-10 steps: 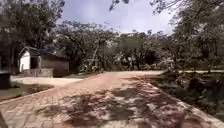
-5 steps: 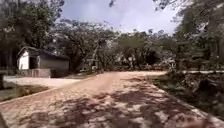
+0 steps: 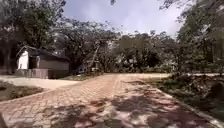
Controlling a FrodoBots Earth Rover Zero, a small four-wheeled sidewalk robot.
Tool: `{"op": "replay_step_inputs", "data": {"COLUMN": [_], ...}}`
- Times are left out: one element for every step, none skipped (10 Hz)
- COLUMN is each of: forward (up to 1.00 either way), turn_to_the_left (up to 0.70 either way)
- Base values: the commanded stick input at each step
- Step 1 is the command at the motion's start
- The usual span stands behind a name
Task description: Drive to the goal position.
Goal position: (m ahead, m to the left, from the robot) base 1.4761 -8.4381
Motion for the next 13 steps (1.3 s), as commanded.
{"op": "replay_step_inputs", "data": {"forward": [0.70, 0.70, 0.70, 0.70, 0.70, 0.70, 0.70, 0.70, 0.70, 0.70, 0.70, 0.70, 0.70], "turn_to_the_left": [0.00, 0.00, 0.00, 0.00, 0.00, 0.00, 0.00, 0.00, 0.00, 0.00, 0.00, 0.00, 0.00]}}
